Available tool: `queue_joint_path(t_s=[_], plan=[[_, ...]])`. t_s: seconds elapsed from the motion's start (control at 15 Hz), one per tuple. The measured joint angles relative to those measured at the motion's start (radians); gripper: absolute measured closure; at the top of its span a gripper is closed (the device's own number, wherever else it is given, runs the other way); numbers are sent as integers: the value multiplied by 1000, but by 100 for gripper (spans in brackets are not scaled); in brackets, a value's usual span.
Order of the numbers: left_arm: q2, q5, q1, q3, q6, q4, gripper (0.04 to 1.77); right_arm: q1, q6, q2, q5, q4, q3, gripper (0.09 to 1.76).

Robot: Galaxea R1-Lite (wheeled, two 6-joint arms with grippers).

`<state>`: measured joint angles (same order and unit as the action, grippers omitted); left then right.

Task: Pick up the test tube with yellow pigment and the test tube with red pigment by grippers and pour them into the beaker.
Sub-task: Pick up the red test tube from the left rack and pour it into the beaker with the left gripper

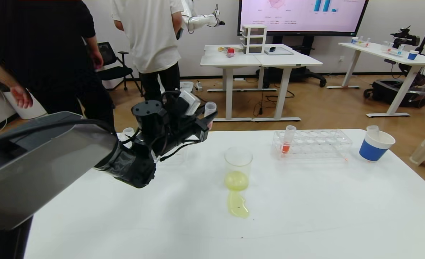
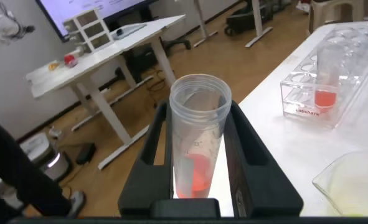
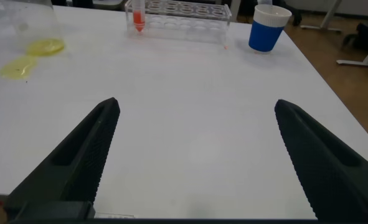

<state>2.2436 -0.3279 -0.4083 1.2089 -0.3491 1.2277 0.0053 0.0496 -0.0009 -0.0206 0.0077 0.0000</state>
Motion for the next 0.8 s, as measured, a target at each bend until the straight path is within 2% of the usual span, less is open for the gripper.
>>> queue_joint_path(t_s=[0.2,0.4,0.6,0.8], plan=[[60,-74,-18,101,-95,2,131,0,0,0,0,0,0,11],[104,-165,-25,176,-230,-5,131,0,0,0,0,0,0,11],[130,-281,-20,195,-388,-7,131,0,0,0,0,0,0,11],[143,-359,-17,199,-526,-8,131,0,0,0,0,0,0,11]])
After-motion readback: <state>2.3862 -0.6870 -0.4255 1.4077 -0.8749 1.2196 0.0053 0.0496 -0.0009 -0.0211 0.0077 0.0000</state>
